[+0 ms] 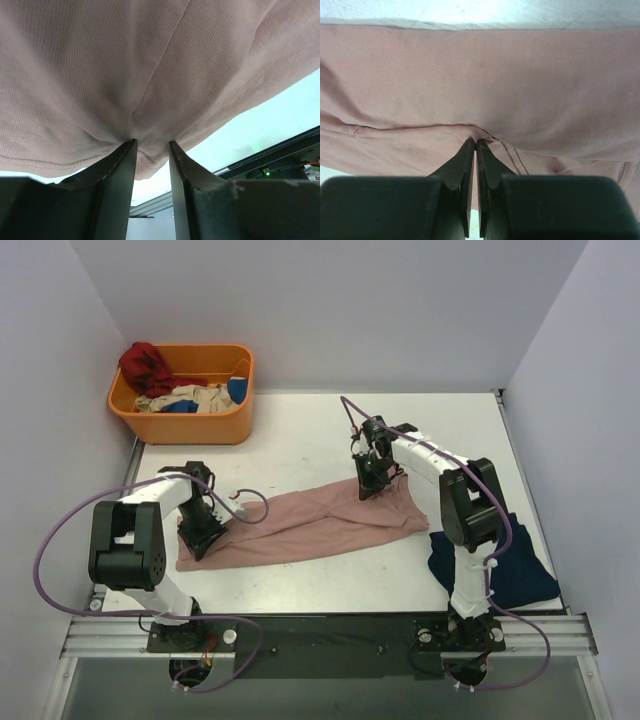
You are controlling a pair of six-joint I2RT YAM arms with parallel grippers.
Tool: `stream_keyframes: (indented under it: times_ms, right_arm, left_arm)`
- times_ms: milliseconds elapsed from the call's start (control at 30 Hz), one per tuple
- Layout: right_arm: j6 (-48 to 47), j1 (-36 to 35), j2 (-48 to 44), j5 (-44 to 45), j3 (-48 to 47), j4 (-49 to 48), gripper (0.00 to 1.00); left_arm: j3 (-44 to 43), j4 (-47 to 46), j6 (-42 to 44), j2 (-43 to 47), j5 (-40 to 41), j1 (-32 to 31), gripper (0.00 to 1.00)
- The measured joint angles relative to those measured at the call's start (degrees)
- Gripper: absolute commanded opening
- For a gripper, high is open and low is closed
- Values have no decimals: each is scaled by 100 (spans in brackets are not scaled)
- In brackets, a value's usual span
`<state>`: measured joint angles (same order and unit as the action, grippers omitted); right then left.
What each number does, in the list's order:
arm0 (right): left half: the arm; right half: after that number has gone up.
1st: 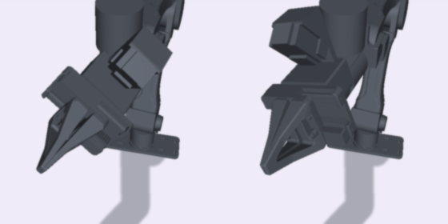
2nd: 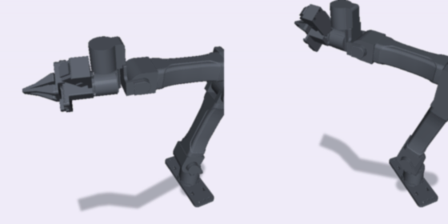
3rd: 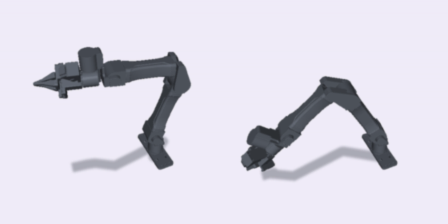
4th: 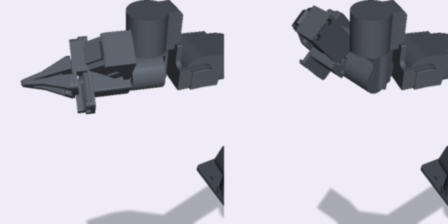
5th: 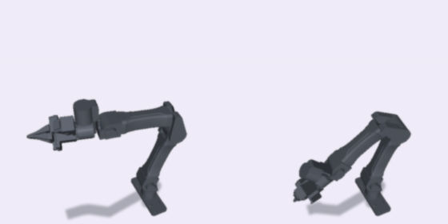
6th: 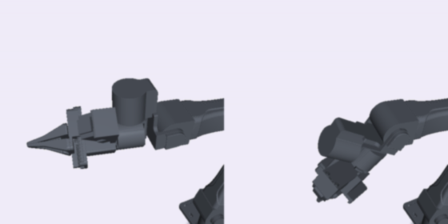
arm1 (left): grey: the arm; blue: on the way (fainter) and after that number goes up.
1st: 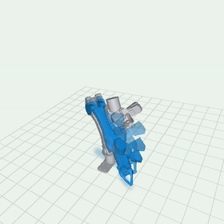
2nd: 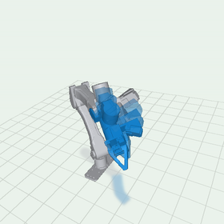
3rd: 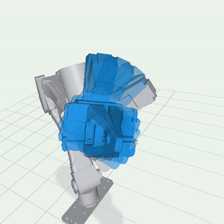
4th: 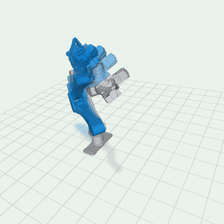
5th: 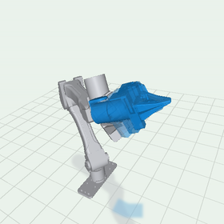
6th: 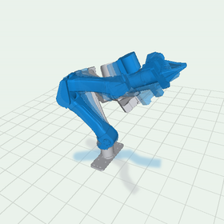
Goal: Fold and stack the t-shirts
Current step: Fold the other side of the tshirt into a rectangle
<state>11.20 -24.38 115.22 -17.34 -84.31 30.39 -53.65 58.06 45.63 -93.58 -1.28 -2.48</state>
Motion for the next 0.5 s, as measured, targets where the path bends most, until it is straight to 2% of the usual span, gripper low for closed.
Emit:
stream_keyframes:
  times_ms: [167, 233, 333, 500]
  right_arm:
    - [4, 2, 0, 0, 33, -2, 0]
    - [4, 2, -2, 0, 33, -2, 0]
    - [4, 2, -2, 0, 33, -2, 0]
    - [4, 2, -4, 0, 33, -2, 0]
  left_arm:
    - [48, -50, 0, -11, 42, 0, 37]
    - [48, -68, -4, -15, 50, 0, 24]
    - [44, -125, -48, -15, 63, 0, 26]
    - [-68, -125, -59, -20, 70, 0, 38]
